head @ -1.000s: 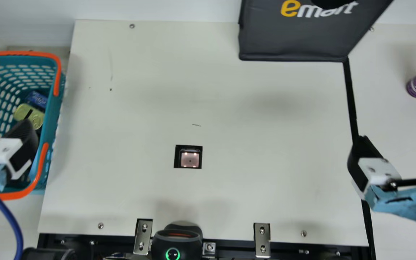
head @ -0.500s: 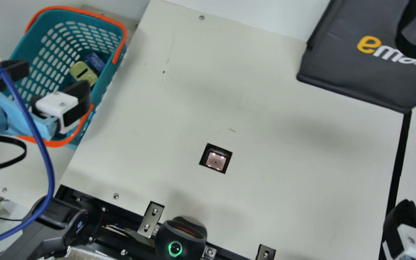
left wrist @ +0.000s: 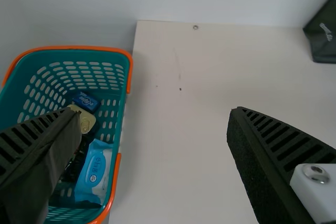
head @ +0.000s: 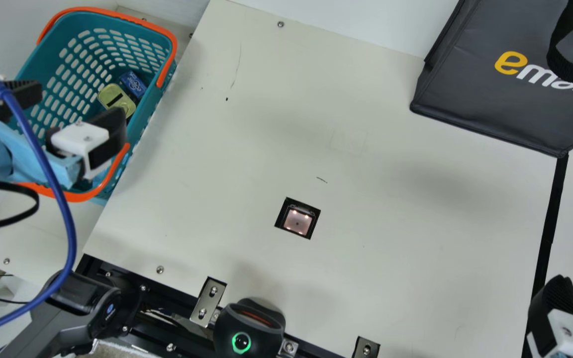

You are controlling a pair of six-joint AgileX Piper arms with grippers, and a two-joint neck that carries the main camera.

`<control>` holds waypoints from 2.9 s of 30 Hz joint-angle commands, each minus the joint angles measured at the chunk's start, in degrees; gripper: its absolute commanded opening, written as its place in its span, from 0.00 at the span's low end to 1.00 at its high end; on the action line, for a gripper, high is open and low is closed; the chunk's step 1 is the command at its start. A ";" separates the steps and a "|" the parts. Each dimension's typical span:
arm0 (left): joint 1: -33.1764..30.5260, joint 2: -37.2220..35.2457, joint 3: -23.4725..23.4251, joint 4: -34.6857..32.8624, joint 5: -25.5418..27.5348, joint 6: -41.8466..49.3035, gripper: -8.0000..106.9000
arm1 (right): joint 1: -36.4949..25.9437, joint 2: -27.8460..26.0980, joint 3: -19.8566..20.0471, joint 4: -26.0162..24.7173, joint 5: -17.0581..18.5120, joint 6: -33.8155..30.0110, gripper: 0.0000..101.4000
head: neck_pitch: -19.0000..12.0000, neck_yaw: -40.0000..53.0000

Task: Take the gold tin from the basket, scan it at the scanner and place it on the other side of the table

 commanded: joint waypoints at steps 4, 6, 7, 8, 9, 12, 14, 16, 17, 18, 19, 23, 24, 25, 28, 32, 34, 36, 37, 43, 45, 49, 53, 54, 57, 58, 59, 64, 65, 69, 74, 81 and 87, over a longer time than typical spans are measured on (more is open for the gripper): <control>4.73 1.78 0.12 1.57 -1.82 -3.53 0.85 | 0.00 0.00 0.00 0.00 0.00 0.00 0.94 | -1.66 0.14; 7.06 2.77 0.15 2.03 -2.65 -4.78 0.85 | 0.00 0.00 0.00 0.00 0.00 0.00 0.94 | -1.66 0.14; 8.20 3.28 0.14 2.21 -3.00 -5.41 0.85 | 0.00 0.00 0.00 0.00 0.06 0.00 0.94 | -1.66 0.14; 9.47 3.86 0.14 2.23 -3.40 -5.84 0.85 | 0.00 0.00 0.00 0.00 0.00 0.00 0.94 | -1.66 0.14; 10.79 4.47 0.15 2.18 -3.79 -6.18 0.85 | 0.00 0.00 0.00 0.00 0.00 0.00 0.94 | -1.66 0.14; 15.12 6.45 0.17 1.34 -4.94 -6.36 0.85 | 0.00 0.00 0.00 0.00 0.00 0.00 0.94 | -1.66 0.14; 18.26 7.96 0.18 0.41 -5.73 -5.81 0.85 | 0.00 0.00 0.00 0.00 0.00 0.00 0.94 | -1.66 0.14; 21.29 9.62 0.16 -0.75 -6.48 -4.80 0.85 | 0.00 0.00 0.00 0.00 0.00 0.00 0.94 | -1.66 0.14; 23.00 10.54 0.13 -1.55 -6.88 -3.92 0.85 | 0.00 0.00 0.00 0.00 0.00 0.00 0.94 | -1.66 0.14; 24.63 11.53 0.07 -2.34 -7.28 -3.03 0.85 | 0.00 0.00 0.00 0.00 0.00 0.00 0.94 | -1.66 0.14; 26.08 12.49 0.01 -3.00 -7.59 -2.27 0.85 | 0.00 0.00 0.00 0.00 0.00 0.00 0.94 | -1.66 0.14; 31.72 16.91 -0.54 -5.92 -8.66 1.78 0.85 | 0.00 0.00 0.00 0.00 0.00 0.00 0.94 | -1.66 0.14; 33.05 18.05 -0.72 -6.64 -8.82 2.90 0.85 | 0.00 0.00 0.00 0.00 0.00 0.00 0.94 | -1.66 0.14; 34.22 19.20 -0.93 -7.22 -8.92 3.88 0.85 | 0.00 0.00 0.00 0.00 0.00 0.00 0.94 | -1.66 0.14; 37.14 22.62 -1.48 -8.76 -9.11 6.68 0.85 | 0.00 0.00 0.00 0.00 0.00 0.00 0.94 | -1.66 0.14; 39.33 27.14 -2.49 -9.65 -9.40 9.16 0.85 | 0.00 0.00 0.00 0.00 0.00 0.00 0.94 | -1.66 0.14; 39.86 29.38 -3.14 -9.85 -9.57 9.94 0.85 | 0.00 0.00 0.00 0.00 0.00 0.00 0.94 | -1.66 0.14; 40.11 31.52 -3.82 -10.17 -9.85 10.60 0.85 | 0.00 0.00 0.00 0.00 0.00 0.00 0.94 | -1.66 0.14; 40.12 32.59 -4.17 -10.44 -10.01 10.98 0.85 | 0.00 0.00 0.00 0.00 0.00 0.00 0.94 | -1.66 0.14; 39.41 38.72 -6.58 -11.97 -10.27 13.09 0.85 | 0.00 0.00 0.00 0.00 0.00 0.00 0.94 | -1.66 0.14; 38.91 40.61 -7.33 -12.25 -10.35 13.43 0.85 | 0.00 0.00 0.00 0.00 0.00 0.00 0.94 | -1.66 0.14; 37.65 44.21 -8.56 -12.48 -10.66 13.72 0.85 | 0.00 0.00 0.00 0.00 0.00 0.00 0.94 | -1.66 0.14; 36.16 47.58 -9.69 -12.14 -11.17 13.37 0.85 | 0.00 0.00 0.00 0.00 0.00 0.00 0.94 | -1.66 0.14; 35.81 48.35 -9.91 -11.98 -11.29 13.17 0.85 | 0.00 0.00 0.00 0.00 0.00 0.00 0.94 | -1.66 0.14; 34.81 50.59 -10.45 -11.46 -11.64 12.49 0.85 | 0.00 0.00 0.00 0.00 0.00 0.00 0.94 | -1.66 0.14; 34.50 51.30 -10.57 -11.25 -11.76 12.20 0.85 | 0.00 0.00 0.00 0.00 0.00 0.00 0.94 | -1.66 0.14; 34.21 51.97 -10.66 -11.03 -11.89 11.90 0.85 | 0.00 0.00 0.00 0.00 0.00 0.00 0.94 | -1.66 0.14; 33.04 55.11 -10.63 -10.00 -12.65 10.20 0.85 | 0.00 0.00 0.00 0.00 0.00 0.00 0.94 | -1.66 0.14; 32.87 55.68 -10.56 -9.82 -12.79 9.80 0.85 | 0.00 0.00 0.00 0.00 0.00 0.00 0.94 | -1.66 0.14; 32.36 57.63 -9.96 -9.20 -13.46 7.82 0.85 | 0.00 0.00 0.00 0.00 0.00 0.00 0.94 | -1.66 0.14; 31.72 59.47 -8.55 -8.37 -14.56 4.74 0.85 | 0.00 0.00 0.00 0.00 0.00 0.00 0.94 | -1.66 0.14; 30.77 61.25 -5.65 -7.12 -16.50 0.77 0.85 | 0.00 0.00 0.00 0.00 0.05 0.00 0.94 | -1.66 0.14; 30.55 62.21 -3.27 -6.52 -17.73 -2.03 0.85 | 0.00 0.00 0.00 0.00 0.00 0.00 0.94 | -1.66 0.14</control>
